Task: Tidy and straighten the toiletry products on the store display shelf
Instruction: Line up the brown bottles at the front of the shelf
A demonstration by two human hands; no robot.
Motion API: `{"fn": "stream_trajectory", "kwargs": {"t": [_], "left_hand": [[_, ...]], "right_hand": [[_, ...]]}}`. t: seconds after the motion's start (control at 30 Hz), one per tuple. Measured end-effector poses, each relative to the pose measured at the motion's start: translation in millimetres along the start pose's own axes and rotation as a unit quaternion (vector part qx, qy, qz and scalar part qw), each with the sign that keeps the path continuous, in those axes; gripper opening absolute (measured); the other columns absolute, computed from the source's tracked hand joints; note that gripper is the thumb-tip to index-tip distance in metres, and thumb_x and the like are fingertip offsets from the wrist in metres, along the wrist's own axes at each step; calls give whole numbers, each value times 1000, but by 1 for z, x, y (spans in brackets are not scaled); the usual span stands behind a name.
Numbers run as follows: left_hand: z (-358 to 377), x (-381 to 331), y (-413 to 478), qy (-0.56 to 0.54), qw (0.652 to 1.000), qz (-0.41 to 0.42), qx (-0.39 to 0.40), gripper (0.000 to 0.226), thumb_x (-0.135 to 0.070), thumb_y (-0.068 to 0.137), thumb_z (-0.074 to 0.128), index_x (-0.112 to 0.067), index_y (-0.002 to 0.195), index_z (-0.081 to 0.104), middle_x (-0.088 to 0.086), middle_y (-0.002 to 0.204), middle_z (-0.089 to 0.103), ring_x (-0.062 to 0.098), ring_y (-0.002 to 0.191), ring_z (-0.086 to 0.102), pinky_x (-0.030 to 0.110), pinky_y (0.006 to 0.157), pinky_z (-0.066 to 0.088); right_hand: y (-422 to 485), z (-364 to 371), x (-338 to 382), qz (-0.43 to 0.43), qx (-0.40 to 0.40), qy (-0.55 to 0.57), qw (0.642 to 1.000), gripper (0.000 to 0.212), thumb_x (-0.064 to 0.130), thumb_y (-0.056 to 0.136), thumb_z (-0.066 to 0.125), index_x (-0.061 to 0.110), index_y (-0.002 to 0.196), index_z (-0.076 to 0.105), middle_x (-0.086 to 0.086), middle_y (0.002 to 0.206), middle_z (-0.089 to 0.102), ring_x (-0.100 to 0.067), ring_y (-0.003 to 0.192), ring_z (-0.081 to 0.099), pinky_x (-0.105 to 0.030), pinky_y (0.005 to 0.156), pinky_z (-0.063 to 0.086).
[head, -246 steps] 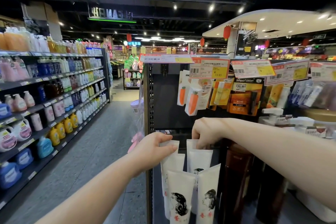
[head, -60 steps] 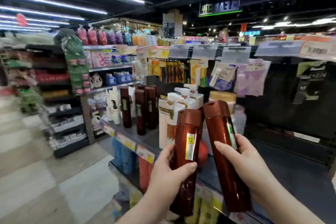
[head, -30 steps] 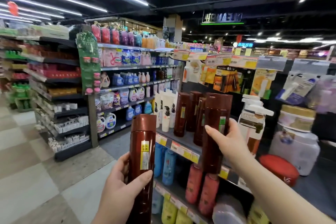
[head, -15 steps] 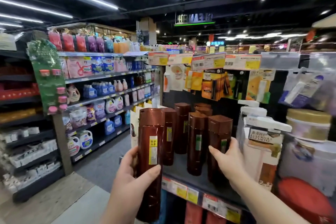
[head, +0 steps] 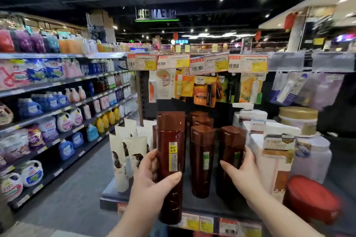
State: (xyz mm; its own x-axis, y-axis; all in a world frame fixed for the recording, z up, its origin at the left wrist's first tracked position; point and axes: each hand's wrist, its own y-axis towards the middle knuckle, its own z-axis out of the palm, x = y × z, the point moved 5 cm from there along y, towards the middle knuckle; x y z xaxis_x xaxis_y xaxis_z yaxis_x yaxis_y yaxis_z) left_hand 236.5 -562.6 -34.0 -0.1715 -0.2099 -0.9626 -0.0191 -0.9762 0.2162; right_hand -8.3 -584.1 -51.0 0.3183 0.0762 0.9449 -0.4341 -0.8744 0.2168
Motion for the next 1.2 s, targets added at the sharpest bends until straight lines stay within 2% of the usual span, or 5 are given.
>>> {"fn": "stream_trajectory", "kwargs": {"t": [0.4,0.6,0.8,1.0,1.2], "left_hand": [[13,-17,13,5,994,24,106,58,0,73,72,-41,109,52,-17,101,69,2,91,66,13,66,52],[27,-33,13,15,988,74,136,56,-3,74,73,-43,106,52,-20,99,68,-1,90,65,12,67,52],[25,-57,25,118,977,92,153,54,-15,72,76,-49,103,48,-24,97,65,-12,92,58,7,70,49],[-10,-117,70,448,856,259,19,52,-30,78,69,-28,126,49,-15,120,52,2,111,47,20,94,40],[2,-92,118,665,719,65,191,78,-59,68,67,-30,135,40,-8,136,49,18,125,44,38,99,29]], "right_hand": [[-43,-18,83,-235,-84,-89,964,62,28,80,68,39,131,34,22,134,36,4,126,32,-27,106,27],[-38,11,180,-249,97,-83,960,58,74,55,58,59,109,41,34,101,51,10,89,55,-11,63,47],[-16,26,208,-248,147,-105,952,44,41,71,74,37,108,50,18,97,57,-1,86,58,-13,61,51],[-9,27,213,-248,178,-101,947,49,35,69,76,33,113,54,19,100,59,-4,91,60,-30,80,56],[-5,35,203,-242,222,-143,934,50,41,65,76,37,110,53,17,99,61,-3,86,63,-23,68,58]]}}
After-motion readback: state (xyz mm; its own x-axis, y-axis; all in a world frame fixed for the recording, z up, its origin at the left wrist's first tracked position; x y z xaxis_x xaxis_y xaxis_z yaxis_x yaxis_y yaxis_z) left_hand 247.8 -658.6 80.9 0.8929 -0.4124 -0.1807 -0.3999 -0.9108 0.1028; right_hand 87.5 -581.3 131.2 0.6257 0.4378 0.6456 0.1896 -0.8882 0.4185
